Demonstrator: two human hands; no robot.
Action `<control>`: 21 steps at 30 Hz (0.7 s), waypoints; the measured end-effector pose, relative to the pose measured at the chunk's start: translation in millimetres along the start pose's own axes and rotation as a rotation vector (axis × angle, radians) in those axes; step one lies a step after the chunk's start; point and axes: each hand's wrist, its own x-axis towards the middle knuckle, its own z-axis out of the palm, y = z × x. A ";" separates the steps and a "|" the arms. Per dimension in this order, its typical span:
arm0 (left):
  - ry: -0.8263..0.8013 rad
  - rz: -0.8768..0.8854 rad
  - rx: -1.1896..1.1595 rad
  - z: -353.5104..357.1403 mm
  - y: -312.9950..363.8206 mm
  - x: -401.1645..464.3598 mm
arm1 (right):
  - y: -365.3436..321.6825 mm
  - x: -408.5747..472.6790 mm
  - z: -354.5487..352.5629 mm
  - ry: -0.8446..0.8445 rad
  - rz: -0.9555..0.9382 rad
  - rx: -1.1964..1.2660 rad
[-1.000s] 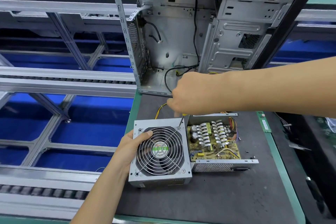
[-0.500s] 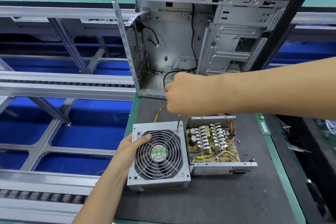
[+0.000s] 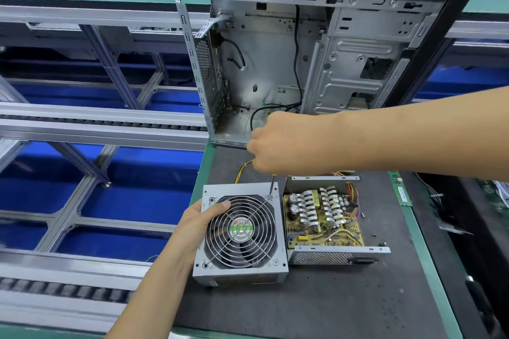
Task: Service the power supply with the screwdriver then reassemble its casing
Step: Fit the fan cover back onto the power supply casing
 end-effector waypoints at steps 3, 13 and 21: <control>0.000 -0.007 -0.002 0.3 0.5 -0.7 | 1.7 -1.4 -0.8 -0.046 0.029 -0.052; 0.006 -0.012 0.012 0.0 1.8 -2.0 | 3.1 1.2 7.4 -0.036 0.042 0.061; 0.003 -0.002 0.003 1.4 1.7 -3.3 | 2.4 -1.1 -0.1 -0.087 0.018 -0.068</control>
